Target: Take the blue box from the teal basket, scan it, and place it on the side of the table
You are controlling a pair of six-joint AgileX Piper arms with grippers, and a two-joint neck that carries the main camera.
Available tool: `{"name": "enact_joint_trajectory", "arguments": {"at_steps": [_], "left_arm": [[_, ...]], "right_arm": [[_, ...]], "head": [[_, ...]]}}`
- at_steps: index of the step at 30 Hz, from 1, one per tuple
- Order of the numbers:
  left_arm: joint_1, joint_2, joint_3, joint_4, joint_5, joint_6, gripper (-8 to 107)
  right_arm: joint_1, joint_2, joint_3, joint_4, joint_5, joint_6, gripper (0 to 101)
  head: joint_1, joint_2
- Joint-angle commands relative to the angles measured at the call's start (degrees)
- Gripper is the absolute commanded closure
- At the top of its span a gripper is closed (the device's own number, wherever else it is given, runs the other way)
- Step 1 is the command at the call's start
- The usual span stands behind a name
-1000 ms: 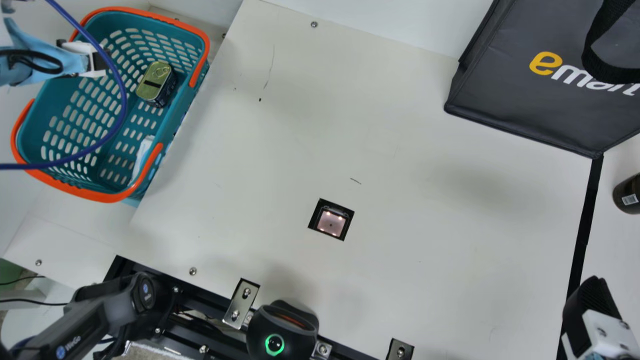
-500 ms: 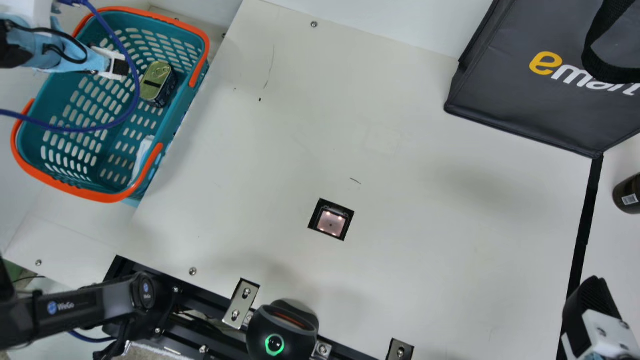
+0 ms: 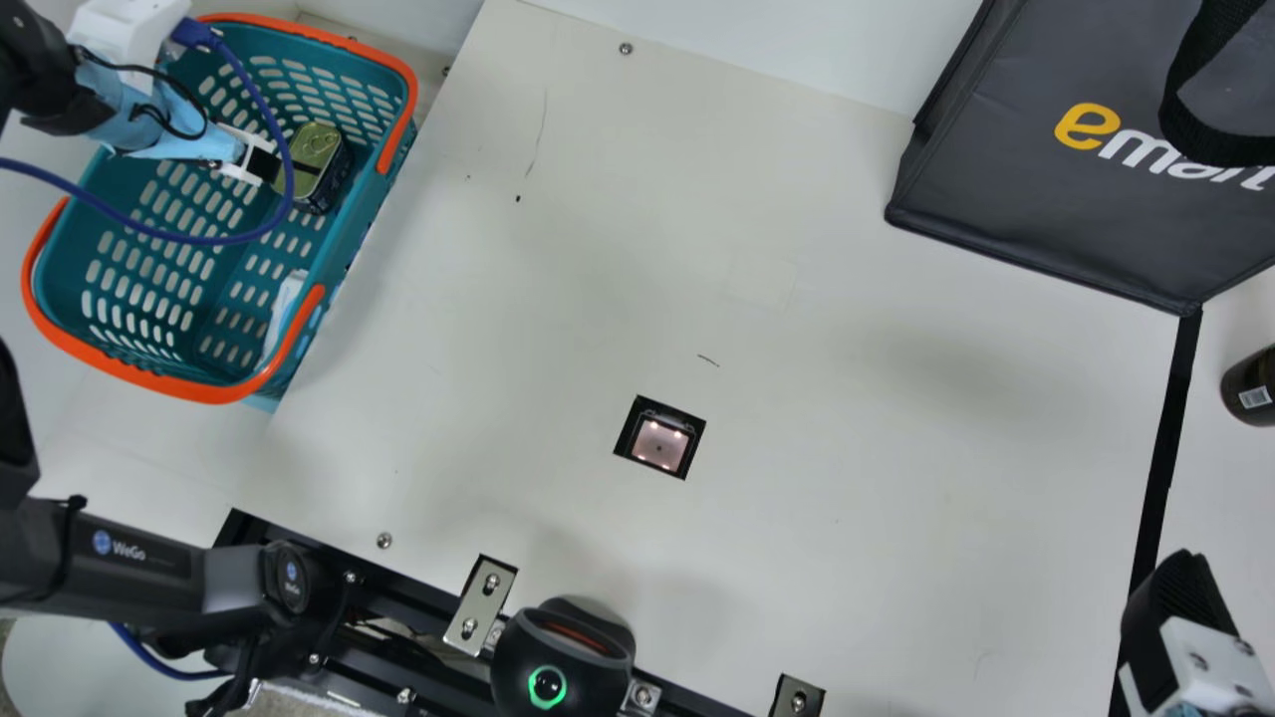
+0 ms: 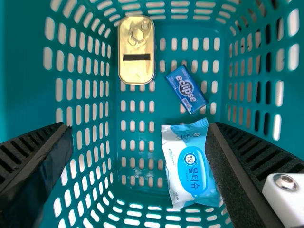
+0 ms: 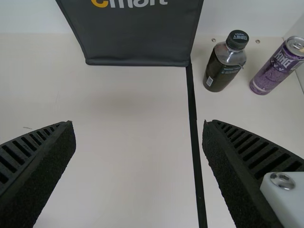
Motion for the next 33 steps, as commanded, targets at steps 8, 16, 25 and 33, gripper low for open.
{"name": "enact_joint_trajectory", "arguments": {"at_steps": [8,16,25,33], "left_arm": [[0.03,5.44,0.51,1.09,-1.86,0.12,9],[-0.14,8.9,2.05,1.1,-4.39,0.83,9],[-0.14,12.15,3.15,0.54,-6.9,0.61,9],[-0.13,14.33,4.02,-1.34,-9.83,-4.38,9]], "right_arm": [[0.0,0.0,0.0,0.0,0.0,0.0,6],[0.0,0.0,0.0,0.0,0.01,0.0,6],[0.0,0.0,0.0,0.0,0.01,0.0,6],[0.0,0.0,0.0,0.0,0.01,0.0,6]], "head": [[-1.66,0.23],[-1.66,0.23],[-1.66,0.23],[-1.66,0.23]]}}
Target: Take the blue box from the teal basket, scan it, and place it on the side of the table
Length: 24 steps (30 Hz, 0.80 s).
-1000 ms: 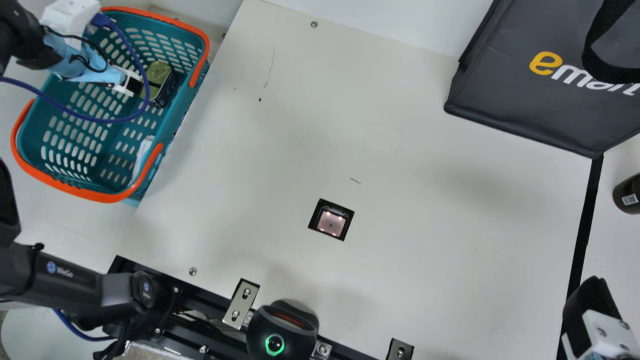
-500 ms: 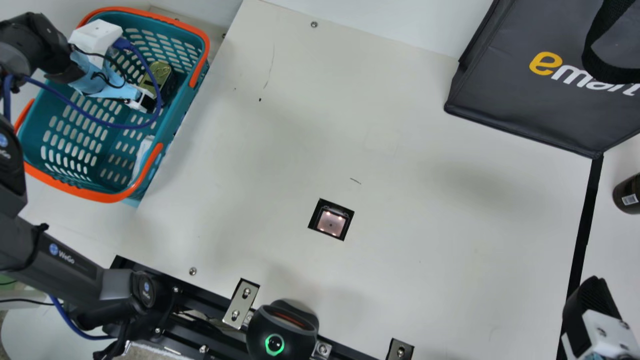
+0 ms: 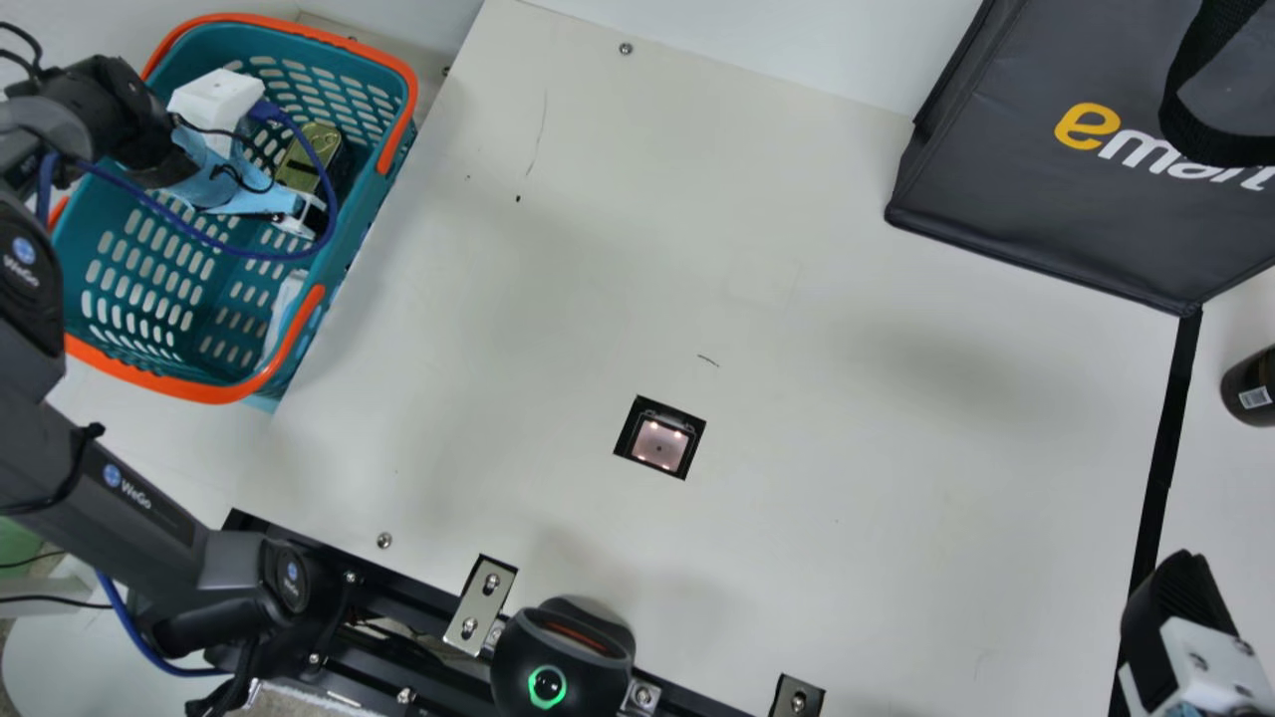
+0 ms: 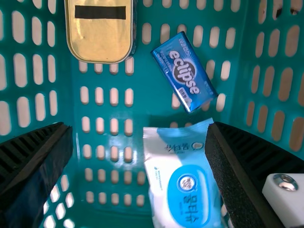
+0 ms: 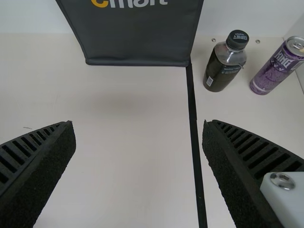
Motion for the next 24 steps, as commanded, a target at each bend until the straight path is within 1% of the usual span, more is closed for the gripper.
{"name": "enact_joint_trajectory", "arguments": {"at_steps": [1,14,19,24], "left_arm": [[-0.09,0.47,0.23,-0.69,-0.64,-3.09,9],[-2.09,1.75,2.89,-4.99,-6.49,-22.54,9],[-2.86,2.32,3.13,-5.36,-7.98,-27.91,9],[-4.02,3.56,3.12,-5.2,-9.25,-31.19,9]], "right_arm": [[0.0,0.0,0.0,0.0,0.0,0.0,6],[0.0,0.0,0.0,0.0,-0.05,0.0,6],[0.0,0.0,0.0,0.0,-0.05,0.0,6],[0.0,0.0,0.0,0.0,-0.05,0.0,6]], "head": [[-1.66,0.23],[-1.66,0.23],[-1.66,0.23],[-1.66,0.23]]}}
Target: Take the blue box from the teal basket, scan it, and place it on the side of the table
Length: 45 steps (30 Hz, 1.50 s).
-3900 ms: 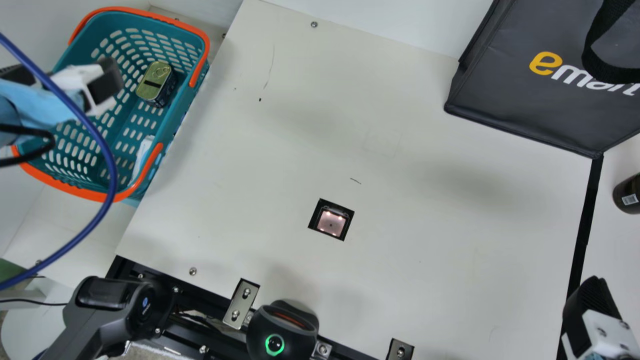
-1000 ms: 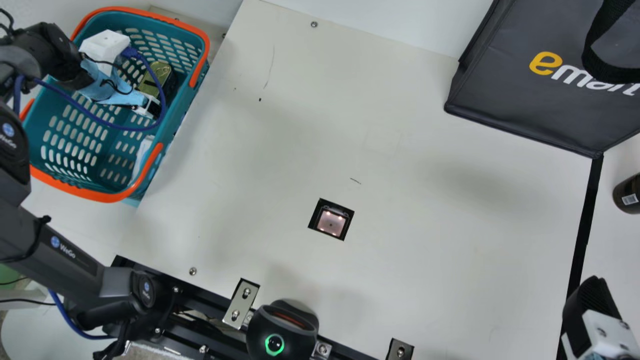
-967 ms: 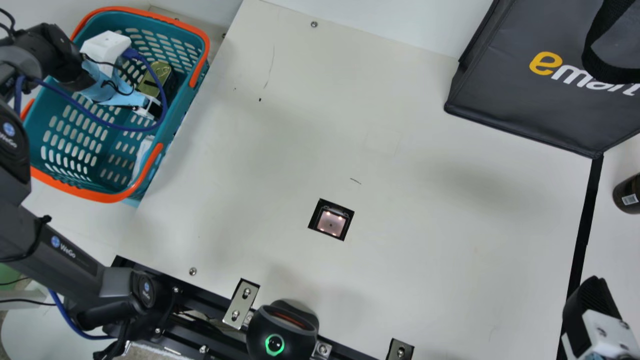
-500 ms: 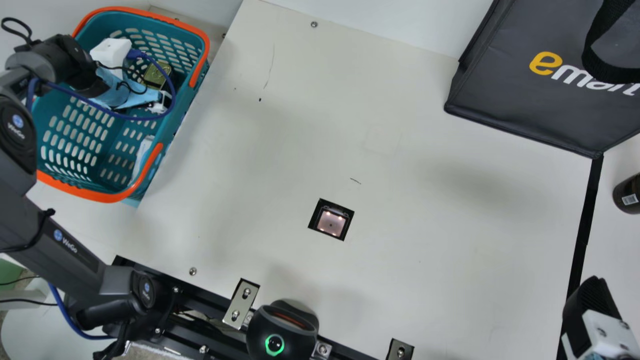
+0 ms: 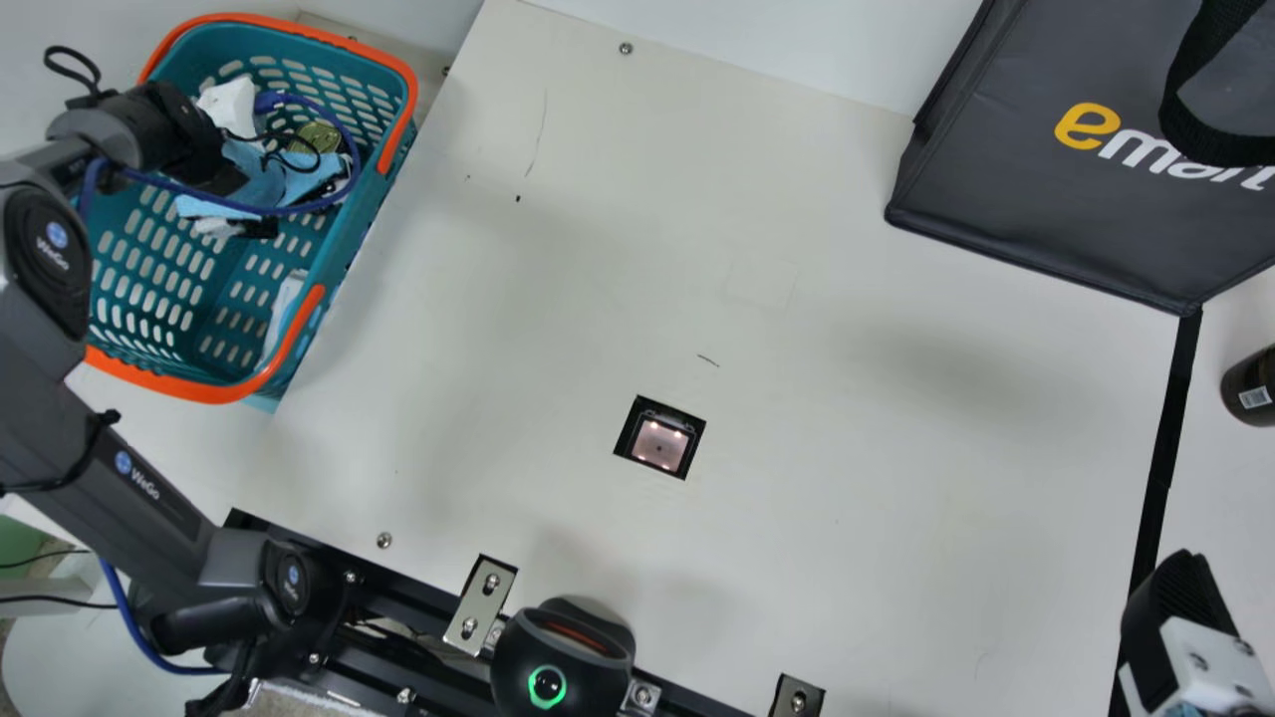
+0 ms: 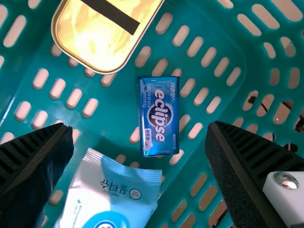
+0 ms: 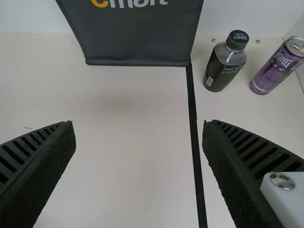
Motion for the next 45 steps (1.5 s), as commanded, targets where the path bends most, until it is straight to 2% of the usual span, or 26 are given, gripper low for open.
{"name": "enact_joint_trajectory", "arguments": {"at_steps": [1,20,45], "left_arm": [[-0.43,0.54,0.09,0.17,-0.51,-1.39,9],[-4.61,5.48,-0.39,3.83,-4.88,-7.88,9],[-4.14,10.37,-2.58,6.04,-6.12,-10.04,9]], "right_arm": [[0.0,0.0,0.0,0.0,0.0,0.0,6],[0.0,0.0,0.0,0.0,0.06,0.0,6],[0.0,0.0,0.0,0.0,0.02,0.0,6]], "head": [[-1.66,0.23],[-1.66,0.23],[-1.66,0.23]]}}
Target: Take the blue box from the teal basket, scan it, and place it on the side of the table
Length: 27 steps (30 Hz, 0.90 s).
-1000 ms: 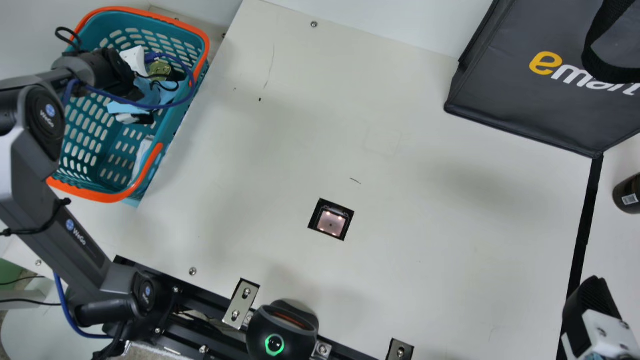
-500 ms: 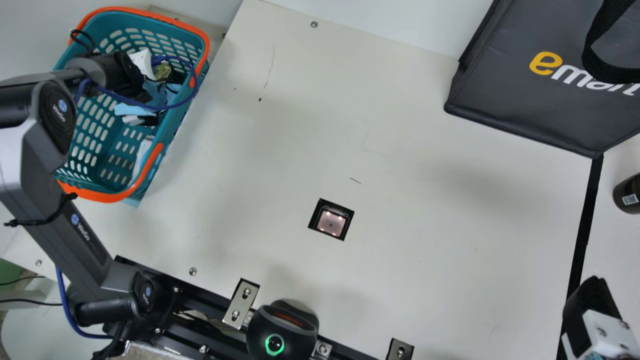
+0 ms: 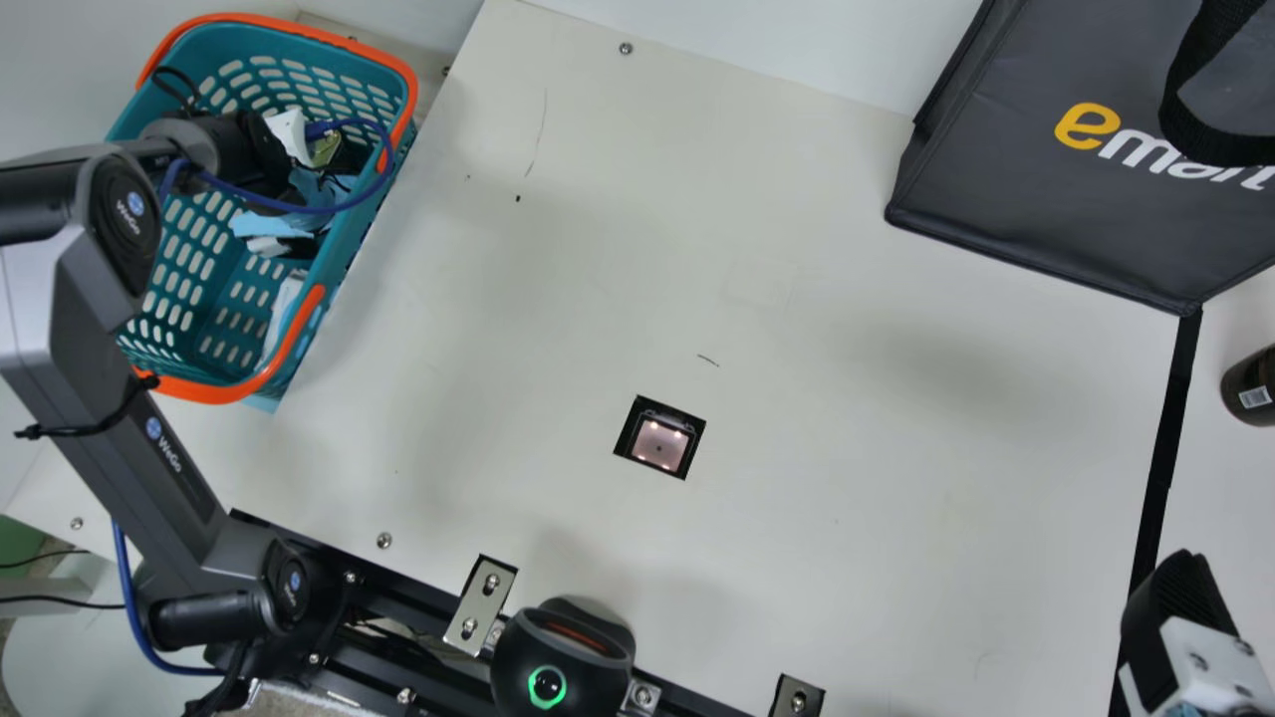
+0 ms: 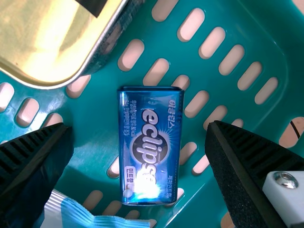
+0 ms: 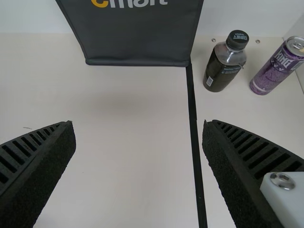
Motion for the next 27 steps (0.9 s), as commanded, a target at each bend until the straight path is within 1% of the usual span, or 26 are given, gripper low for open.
{"name": "enact_joint_trajectory", "arguments": {"at_steps": [1,9,23,24,27], "left_arm": [[0.09,0.22,-0.16,0.06,0.17,-0.07,9],[0.24,0.96,-1.03,0.67,0.76,-0.2,9],[0.4,1.61,-1.71,1.65,1.19,-0.88,102],[0.41,1.6,-1.7,1.65,1.18,-0.94,107],[0.5,1.55,-1.63,1.58,1.15,-1.04,107]], "right_arm": [[0.0,0.0,0.0,0.0,0.0,0.0,6],[0.0,0.0,0.0,0.0,-0.07,0.0,6],[0.0,0.0,0.0,0.0,-0.07,0.0,6],[0.0,0.0,0.0,0.0,-0.07,0.0,6],[0.0,0.0,0.0,0.0,-0.07,0.0,6]], "head": [[-1.66,0.14],[-1.66,0.14],[-1.66,0.14],[-1.66,0.14],[-1.66,0.14]]}}
